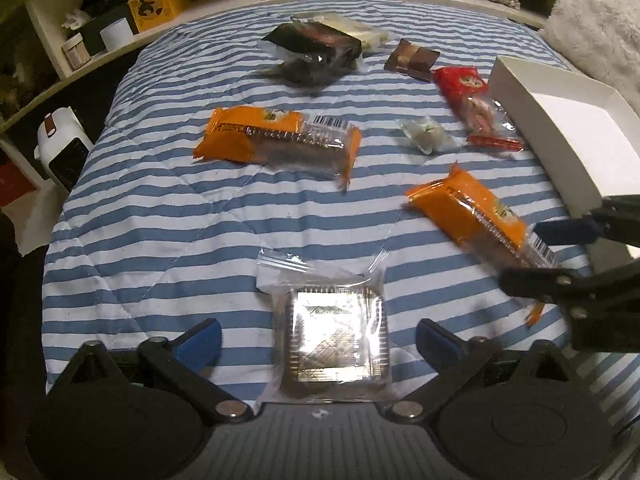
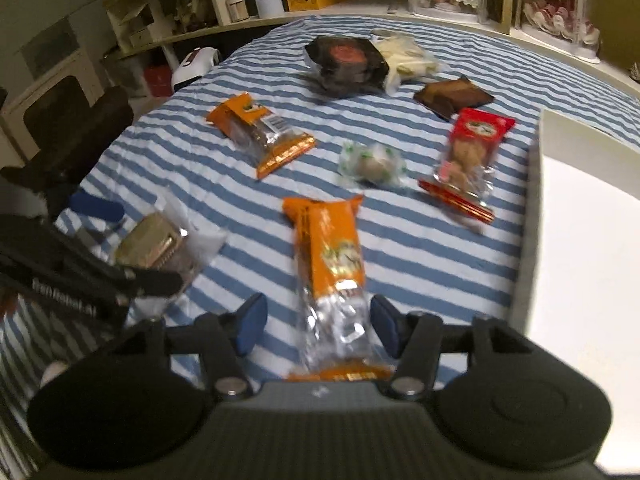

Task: Organize snacks
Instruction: 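Grasp the orange bar with the right tool while the left tool grasps the clear-bagged square cake, then carry both snacks over the white box and lower them inside, then open both tools to release the snacks and withdraw from the box, then grasp the green-dotted clear bag with the right tool while the left tool grasps another orange bar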

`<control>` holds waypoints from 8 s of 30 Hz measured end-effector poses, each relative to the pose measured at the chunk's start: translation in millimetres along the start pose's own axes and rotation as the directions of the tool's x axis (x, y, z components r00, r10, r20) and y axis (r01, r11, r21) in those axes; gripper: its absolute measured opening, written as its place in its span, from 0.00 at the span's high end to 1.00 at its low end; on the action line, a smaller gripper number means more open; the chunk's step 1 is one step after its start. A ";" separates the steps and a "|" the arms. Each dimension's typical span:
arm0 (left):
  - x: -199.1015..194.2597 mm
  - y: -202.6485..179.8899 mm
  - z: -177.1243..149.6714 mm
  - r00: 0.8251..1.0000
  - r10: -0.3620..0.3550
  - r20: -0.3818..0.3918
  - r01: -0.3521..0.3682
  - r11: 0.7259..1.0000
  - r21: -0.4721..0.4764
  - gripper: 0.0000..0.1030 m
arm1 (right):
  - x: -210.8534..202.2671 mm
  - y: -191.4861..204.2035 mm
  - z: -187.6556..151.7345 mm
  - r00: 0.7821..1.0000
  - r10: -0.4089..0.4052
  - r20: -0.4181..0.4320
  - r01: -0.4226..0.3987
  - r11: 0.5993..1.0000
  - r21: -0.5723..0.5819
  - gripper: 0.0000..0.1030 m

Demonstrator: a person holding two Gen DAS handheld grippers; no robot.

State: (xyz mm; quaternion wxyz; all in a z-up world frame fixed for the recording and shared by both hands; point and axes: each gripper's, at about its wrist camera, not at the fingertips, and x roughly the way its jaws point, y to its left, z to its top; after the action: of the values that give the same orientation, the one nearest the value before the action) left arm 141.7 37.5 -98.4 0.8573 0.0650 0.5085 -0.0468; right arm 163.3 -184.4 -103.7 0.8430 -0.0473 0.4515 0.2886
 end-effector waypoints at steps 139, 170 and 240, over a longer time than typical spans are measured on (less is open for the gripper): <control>-87.5 -257.9 71.0 0.919 -0.308 0.244 0.298 0.951 0.079 0.00 | -254.4 -219.2 -119.8 0.915 -0.361 0.180 0.274 0.884 0.379 0.01; -94.9 -85.5 51.8 0.941 -0.162 0.298 0.196 0.977 -0.087 0.00 | -177.7 -133.5 -18.5 0.934 -0.262 0.244 0.194 0.943 0.271 0.01; 54.1 49.0 87.6 0.989 0.094 0.115 -0.027 0.875 -0.484 0.25 | 48.7 -44.7 62.9 0.988 0.030 0.152 -0.038 0.998 0.052 0.58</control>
State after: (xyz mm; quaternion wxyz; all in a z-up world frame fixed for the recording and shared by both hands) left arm 250.7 71.1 -101.2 0.8800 -0.1376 0.4426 0.1035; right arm 253.9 -178.5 -113.2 0.8707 0.0054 0.3946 0.2934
